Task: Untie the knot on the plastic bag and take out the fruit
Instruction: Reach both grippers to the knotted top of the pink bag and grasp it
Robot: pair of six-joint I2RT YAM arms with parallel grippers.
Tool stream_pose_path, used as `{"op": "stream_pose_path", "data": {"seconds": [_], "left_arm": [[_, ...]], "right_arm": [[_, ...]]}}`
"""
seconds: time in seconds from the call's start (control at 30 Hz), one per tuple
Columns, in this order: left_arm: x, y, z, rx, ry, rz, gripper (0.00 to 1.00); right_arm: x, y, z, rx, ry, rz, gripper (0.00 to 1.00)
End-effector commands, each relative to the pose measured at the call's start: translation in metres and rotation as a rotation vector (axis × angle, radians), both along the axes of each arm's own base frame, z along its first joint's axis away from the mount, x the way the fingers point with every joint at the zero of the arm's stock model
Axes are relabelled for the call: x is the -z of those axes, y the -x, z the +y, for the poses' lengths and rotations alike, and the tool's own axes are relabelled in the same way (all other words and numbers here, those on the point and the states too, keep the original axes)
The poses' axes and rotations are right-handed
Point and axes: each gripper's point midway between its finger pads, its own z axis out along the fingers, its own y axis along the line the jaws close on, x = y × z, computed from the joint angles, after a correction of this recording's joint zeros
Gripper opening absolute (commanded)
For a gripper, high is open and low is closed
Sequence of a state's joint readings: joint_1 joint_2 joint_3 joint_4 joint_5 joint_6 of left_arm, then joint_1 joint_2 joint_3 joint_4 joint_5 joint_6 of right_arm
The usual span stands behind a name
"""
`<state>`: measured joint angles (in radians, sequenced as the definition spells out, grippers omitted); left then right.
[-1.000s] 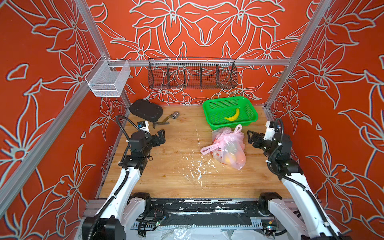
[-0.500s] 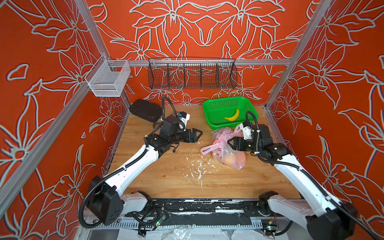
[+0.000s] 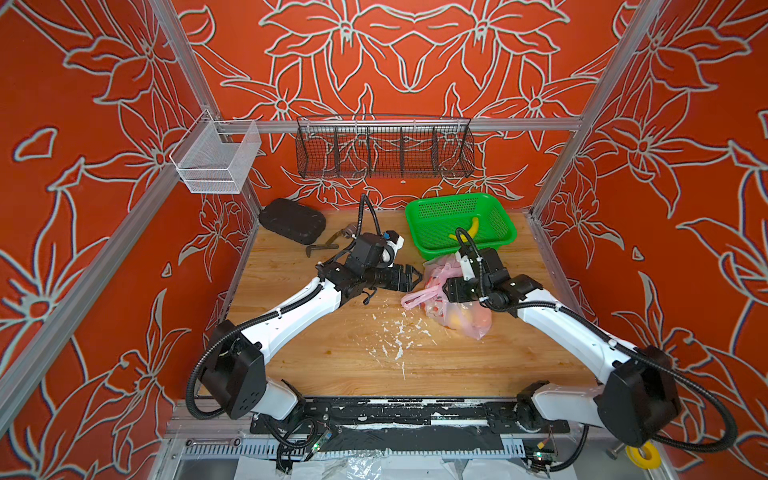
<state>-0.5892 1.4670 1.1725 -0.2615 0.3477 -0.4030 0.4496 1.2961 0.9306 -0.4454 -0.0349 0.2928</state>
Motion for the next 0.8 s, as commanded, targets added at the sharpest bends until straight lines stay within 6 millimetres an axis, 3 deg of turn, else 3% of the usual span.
{"op": "stream_pose_path", "data": {"seconds": [0.0, 0.13, 0.2, 0.4, 0.57, 0.77], "left_arm": [[0.000, -0.004, 0.001, -0.008, -0.024, -0.018, 0.87], [0.013, -0.013, 0.006, -0.042, -0.080, -0.013, 0.89], [0.015, -0.017, 0.002, -0.034, -0.080, -0.004, 0.89], [0.014, -0.027, -0.028, 0.069, -0.074, 0.007, 0.92], [0.019, -0.034, -0.062, 0.160, -0.084, -0.026, 0.93], [0.039, -0.046, -0.096, 0.224, -0.100, -0.007, 0.92]], "right_arm": [[0.013, -0.004, -0.011, 0.012, 0.078, -0.027, 0.69], [0.021, 0.000, -0.011, -0.016, 0.091, -0.033, 0.40], [0.022, 0.003, -0.010, -0.025, 0.076, -0.046, 0.30], [0.023, 0.011, -0.013, -0.025, 0.042, -0.082, 0.00], [0.020, 0.019, -0.012, -0.036, -0.028, -0.102, 0.00], [0.016, 0.023, -0.016, -0.026, -0.095, -0.142, 0.00]]}}
